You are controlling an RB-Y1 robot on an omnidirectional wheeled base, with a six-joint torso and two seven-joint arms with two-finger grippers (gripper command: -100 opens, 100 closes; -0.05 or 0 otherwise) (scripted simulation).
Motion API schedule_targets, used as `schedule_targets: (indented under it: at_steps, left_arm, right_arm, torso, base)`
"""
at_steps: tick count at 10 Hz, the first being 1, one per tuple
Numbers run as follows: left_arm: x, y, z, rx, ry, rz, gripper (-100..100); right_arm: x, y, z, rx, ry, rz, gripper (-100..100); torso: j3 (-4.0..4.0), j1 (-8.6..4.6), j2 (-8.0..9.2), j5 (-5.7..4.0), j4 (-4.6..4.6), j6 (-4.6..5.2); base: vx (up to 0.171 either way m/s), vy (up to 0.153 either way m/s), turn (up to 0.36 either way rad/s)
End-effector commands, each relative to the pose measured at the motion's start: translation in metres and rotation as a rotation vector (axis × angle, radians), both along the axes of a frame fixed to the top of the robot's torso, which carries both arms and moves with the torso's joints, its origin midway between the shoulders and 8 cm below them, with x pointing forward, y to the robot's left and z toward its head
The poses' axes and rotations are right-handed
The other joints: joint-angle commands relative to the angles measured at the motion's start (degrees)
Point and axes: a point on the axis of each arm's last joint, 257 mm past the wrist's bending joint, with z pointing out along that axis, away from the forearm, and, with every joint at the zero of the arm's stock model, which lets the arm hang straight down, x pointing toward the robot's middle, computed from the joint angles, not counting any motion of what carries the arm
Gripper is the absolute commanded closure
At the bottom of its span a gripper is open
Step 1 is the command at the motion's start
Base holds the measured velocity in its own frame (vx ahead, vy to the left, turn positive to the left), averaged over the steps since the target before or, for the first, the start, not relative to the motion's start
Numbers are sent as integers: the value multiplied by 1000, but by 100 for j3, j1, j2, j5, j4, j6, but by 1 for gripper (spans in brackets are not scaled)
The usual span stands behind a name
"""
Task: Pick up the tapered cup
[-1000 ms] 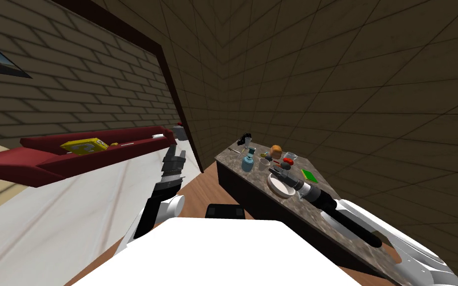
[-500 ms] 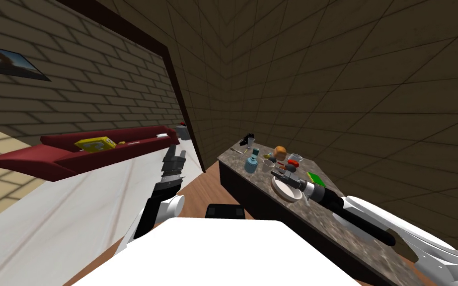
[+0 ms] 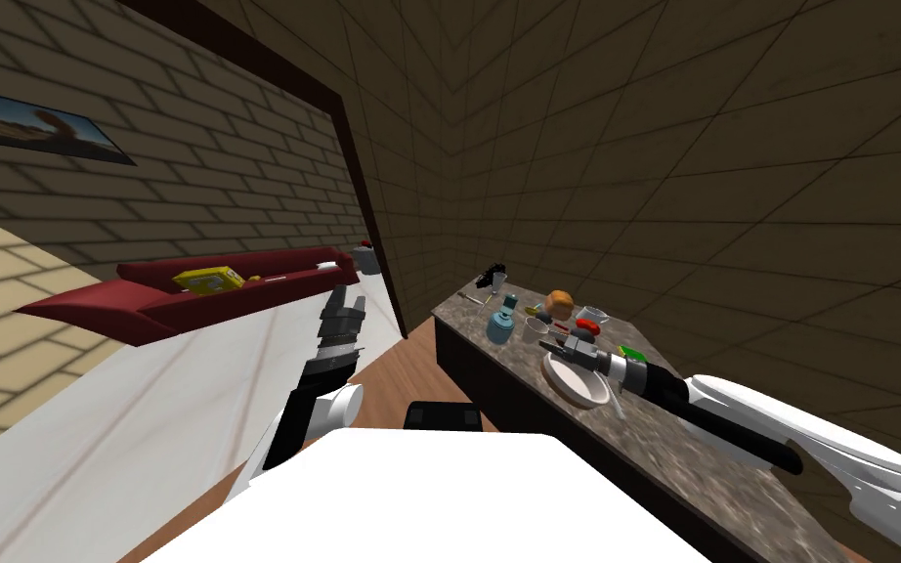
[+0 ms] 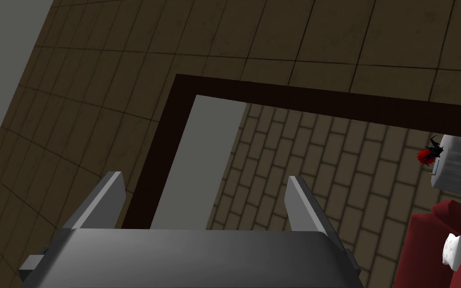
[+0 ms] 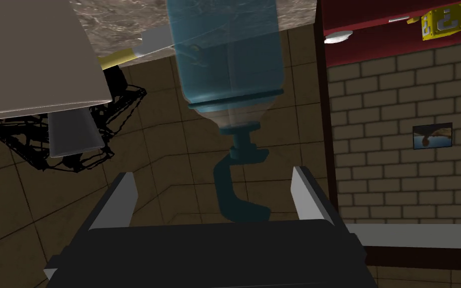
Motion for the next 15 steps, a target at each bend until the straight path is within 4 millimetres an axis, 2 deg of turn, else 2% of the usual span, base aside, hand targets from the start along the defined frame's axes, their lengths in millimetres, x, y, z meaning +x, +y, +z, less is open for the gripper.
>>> schedule_targets:
  at_steps: [1, 2, 3, 4, 5, 6, 7, 8, 10, 11, 13, 14, 15]
  left_arm:
    - [0, 0, 0, 0, 0, 0, 0]
    - [0, 0, 0, 0, 0, 0, 0]
    - [0, 0, 0, 0, 0, 0, 0]
    - [0, 0, 0, 0, 0, 0, 0]
    - [0, 0, 0, 0, 0, 0, 0]
    - [0, 0, 0, 0, 0, 0, 0]
    - [0, 0, 0, 0, 0, 0, 0]
    - [0, 0, 0, 0, 0, 0, 0]
    - [0, 0, 0, 0, 0, 0, 0]
    - [0, 0, 0, 0, 0, 0, 0]
    - [0, 0, 0, 0, 0, 0, 0]
    - [0, 0, 0, 0, 0, 0, 0]
    - [0, 0, 0, 0, 0, 0, 0]
  right_arm:
    - [-2, -14, -8, -63, 37, 6, -100]
    - [-1, -14, -7, -75, 40, 15, -100]
    - [-3, -27, -12, -124, 71, 17, -100]
    - [-2, -27, -11, -134, 73, 24, -100]
    - [-4, -40, -16, -184, 103, 28, -100]
    - [-3, -40, -15, -191, 104, 33, -100]
    - [-5, -53, -19, -240, 133, 36, -100]
    - [-4, -53, -18, -248, 135, 42, -100]
    - [-8, -78, -24, -339, 190, 48, -100]
    - [-6, -78, -21, -356, 193, 61, -100]
    - [-10, -101, -25, -442, 246, 71, -100]
    - [-8, -100, -22, -458, 249, 82, -100]
    - [-10, -110, -23, -501, 275, 91, -100]
  torso:
    - [0, 0, 0, 0, 0, 0]
    - [-1, 1, -2, 0, 0, -2]
    - [1, -2, 1, 0, 0, 1]
    - [1, -1, 1, 0, 0, 0]
    - [1, -2, 2, -1, 1, 1]
    - [2, -2, 3, -1, 1, 1]
    - [2, -2, 3, -1, 1, 0]
    - [-1, 3, -2, 0, 0, -1]
    - [1, 0, 1, 0, 0, 0]
    - [-1, 4, -2, 0, 0, -1]
    - [-1, 3, -1, 0, 0, 0]
    - [-1, 3, -2, 0, -1, 0]
    - [1, -1, 3, -1, 1, 2]
  base:
    - [20, 29, 81]
    - [12, 18, 49]
    - [16, 24, 66]
    - [13, 18, 49]
    - [13, 19, 53]
    - [13, 18, 52]
    - [26, 36, 101]
    - [16, 22, 62]
    - [19, 27, 76]
    - [22, 30, 86]
    - [20, 28, 80]
    - [11, 14, 40]
    - [13, 18, 52]
